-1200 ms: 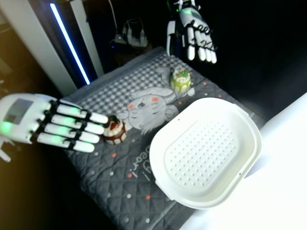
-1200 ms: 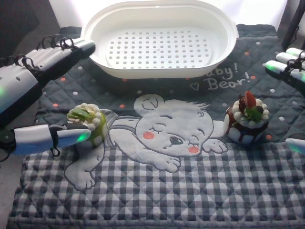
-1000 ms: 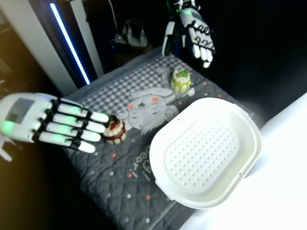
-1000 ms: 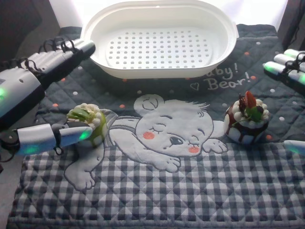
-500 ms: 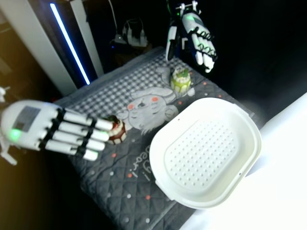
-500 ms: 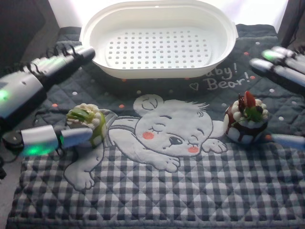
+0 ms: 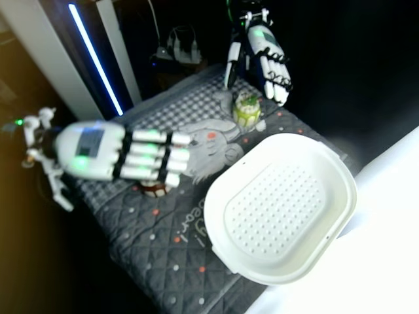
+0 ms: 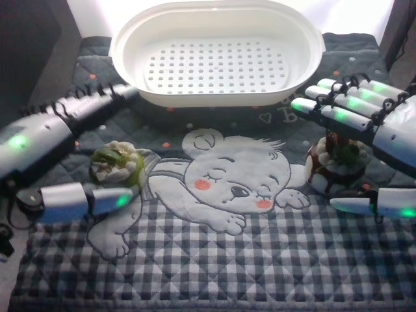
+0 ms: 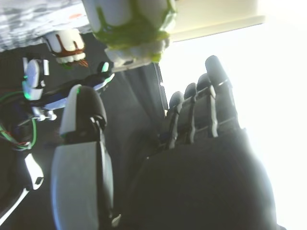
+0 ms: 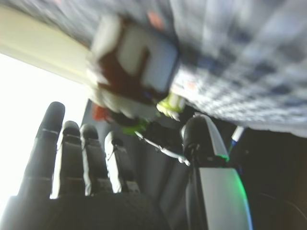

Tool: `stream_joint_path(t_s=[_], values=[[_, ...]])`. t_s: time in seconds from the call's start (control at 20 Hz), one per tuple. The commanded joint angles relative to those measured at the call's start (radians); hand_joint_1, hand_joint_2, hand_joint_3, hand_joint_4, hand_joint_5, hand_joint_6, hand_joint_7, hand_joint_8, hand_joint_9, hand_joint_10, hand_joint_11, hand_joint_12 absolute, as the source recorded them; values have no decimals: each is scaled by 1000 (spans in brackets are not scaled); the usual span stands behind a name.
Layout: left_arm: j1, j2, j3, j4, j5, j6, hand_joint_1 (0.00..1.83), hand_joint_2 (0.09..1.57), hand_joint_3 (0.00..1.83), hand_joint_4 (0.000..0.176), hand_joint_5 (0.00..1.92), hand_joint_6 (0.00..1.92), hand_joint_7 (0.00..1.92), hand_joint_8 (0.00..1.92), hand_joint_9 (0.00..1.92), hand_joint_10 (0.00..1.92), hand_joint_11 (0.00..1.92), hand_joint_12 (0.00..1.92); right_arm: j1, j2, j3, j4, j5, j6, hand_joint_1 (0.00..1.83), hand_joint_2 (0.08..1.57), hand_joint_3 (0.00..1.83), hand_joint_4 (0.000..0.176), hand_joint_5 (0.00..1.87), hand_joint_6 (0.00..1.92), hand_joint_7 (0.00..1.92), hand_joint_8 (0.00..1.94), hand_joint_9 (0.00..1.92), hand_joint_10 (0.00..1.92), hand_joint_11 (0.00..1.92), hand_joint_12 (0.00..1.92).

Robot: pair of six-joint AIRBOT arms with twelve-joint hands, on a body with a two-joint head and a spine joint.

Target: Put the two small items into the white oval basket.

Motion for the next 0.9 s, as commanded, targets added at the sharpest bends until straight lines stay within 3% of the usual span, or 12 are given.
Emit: stream_joint_path(t_s=[0.0,0.05,0.35,0.4,0.45,0.5,0.55,0.6,0.65,0.7,0.8,0.85], values=[[-14,-4,10,-5,-81,-2,881,1112,0,15,81,2,73,1,93,9,0,1093,6,-1,4,-4,89,1,764,1033,1,56,0,0,0,0,0,0,0,182],[-19,-13,17,-6,-65,-2,858,1114,0,10,82,1,76,2,105,14,0,1183,6,-4,7,-4,81,1,773,1032,0,59,0,0,0,0,0,0,0,64],[-47,-70,70,-14,57,-8,1054,1115,1,0,291,21,191,11,250,58,0,1348,6,-31,44,29,18,0,847,1075,1,9,11,1,14,1,31,7,0,392],[-47,-72,71,-13,60,-8,1064,1146,2,0,468,18,406,33,291,835,127,1824,6,-40,52,34,7,0,855,1136,5,0,92,13,120,11,138,35,0,768],[-47,-72,73,-14,61,-9,1064,1146,2,0,468,18,406,33,291,835,127,1824,6,-45,57,37,1,0,855,1136,5,0,92,13,120,11,138,35,0,768],[-47,-73,75,-15,60,-14,1235,1162,1,0,679,73,709,159,514,1245,422,1882,6,-54,65,39,-10,1,928,1181,1,0,311,24,446,29,438,285,57,1516],[-47,-73,76,-15,59,-16,1229,1201,0,0,678,1016,871,1051,830,1420,786,1855,6,-58,68,41,-15,1,972,1193,1,0,487,68,683,77,601,681,340,1636],[-47,-73,76,-15,56,-16,1229,1201,0,0,678,1016,871,1051,830,1420,786,1855,6,-59,69,43,-16,1,972,1193,1,0,487,68,683,77,601,681,340,1636],[-46,-71,76,-15,45,-18,1219,1236,2,0,625,1257,856,1333,952,1535,947,1908,6,-58,69,43,-16,1,1069,1193,0,0,612,272,829,169,710,991,599,1654],[-46,-68,75,-16,30,-19,1209,1262,1,0,642,1225,783,1561,985,1813,1134,1920,6,-55,68,43,-14,1,1172,1258,0,0,637,1442,787,1314,908,1535,992,1829],[-53,-58,69,-9,-6,-19,1206,1262,0,0,668,1224,761,1591,812,1861,967,1921,7,-36,58,41,11,1,1195,1269,0,0,632,1354,794,1549,1063,1826,1174,1903],[-62,-51,65,-2,-28,-19,1159,1280,2,0,732,1246,627,1659,587,1787,712,1921,12,-21,50,40,30,1,1162,1286,5,0,610,1414,758,1595,884,1862,1009,1920]])
